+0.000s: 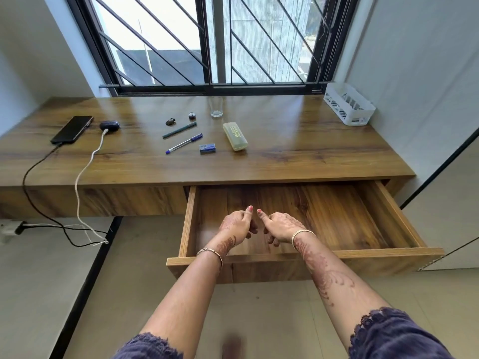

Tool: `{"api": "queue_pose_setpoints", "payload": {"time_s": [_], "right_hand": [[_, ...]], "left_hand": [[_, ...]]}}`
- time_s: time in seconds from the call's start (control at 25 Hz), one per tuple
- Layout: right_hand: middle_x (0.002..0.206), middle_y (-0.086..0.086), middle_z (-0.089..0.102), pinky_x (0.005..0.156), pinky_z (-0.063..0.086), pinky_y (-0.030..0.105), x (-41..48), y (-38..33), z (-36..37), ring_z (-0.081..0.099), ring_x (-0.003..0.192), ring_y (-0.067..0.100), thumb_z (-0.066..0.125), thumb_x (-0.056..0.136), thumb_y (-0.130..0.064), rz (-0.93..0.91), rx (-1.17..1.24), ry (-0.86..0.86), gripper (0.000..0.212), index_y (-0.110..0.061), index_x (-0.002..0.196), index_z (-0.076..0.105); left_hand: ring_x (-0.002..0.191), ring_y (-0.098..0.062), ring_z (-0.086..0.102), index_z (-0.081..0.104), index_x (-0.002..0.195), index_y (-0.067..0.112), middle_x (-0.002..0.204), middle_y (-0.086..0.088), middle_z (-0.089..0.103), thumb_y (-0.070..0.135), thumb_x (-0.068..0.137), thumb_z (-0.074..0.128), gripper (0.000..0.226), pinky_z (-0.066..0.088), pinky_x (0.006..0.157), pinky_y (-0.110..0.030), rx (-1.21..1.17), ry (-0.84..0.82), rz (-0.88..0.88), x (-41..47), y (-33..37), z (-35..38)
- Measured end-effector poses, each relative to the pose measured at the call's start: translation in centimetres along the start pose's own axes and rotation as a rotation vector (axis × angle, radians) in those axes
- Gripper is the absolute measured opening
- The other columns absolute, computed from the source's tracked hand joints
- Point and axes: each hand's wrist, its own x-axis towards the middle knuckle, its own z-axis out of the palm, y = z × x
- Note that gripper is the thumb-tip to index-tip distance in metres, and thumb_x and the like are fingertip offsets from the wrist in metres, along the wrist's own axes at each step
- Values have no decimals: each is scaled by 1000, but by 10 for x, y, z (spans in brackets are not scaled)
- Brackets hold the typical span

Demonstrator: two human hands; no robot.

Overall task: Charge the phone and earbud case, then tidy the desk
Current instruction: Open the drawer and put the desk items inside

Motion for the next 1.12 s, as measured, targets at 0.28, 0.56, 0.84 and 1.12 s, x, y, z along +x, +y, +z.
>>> {"api": "queue_pose_setpoints", "payload": {"time_s": [0.28,0.56,0.84,1.12], "right_hand": [[107,4,68,86,44,35,22,-32,-39,60,108,24,25,95,-59,-96,4,288,57,-21,92,68],[109,6,69,85,47,31,85,-95,-81,61,106,25,47,93,-33,-185,-12,596,24,-20,98,66],[117,3,63,97,43,29,164,-184,-75,58,110,21,53,90,-23,-400,-22,562,30,-20,118,62],[113,4,65,90,45,34,234,-265,-62,56,109,25,46,93,-23,-563,-188,448,31,-26,119,64]], "left_hand": [[85,-22,70,70,78,19,85,1,75,43,100,33,49,51,81,-32,-32,69,88,37,28,-28],[99,-22,66,68,99,15,103,-4,73,30,94,52,22,50,89,-31,2,263,110,112,53,-108],[99,-23,66,72,102,16,104,-8,72,21,88,59,20,47,89,-28,79,599,44,178,18,-193],[123,-29,48,52,134,19,131,-11,52,25,93,55,42,36,104,-34,385,520,11,267,-13,-264]]}}
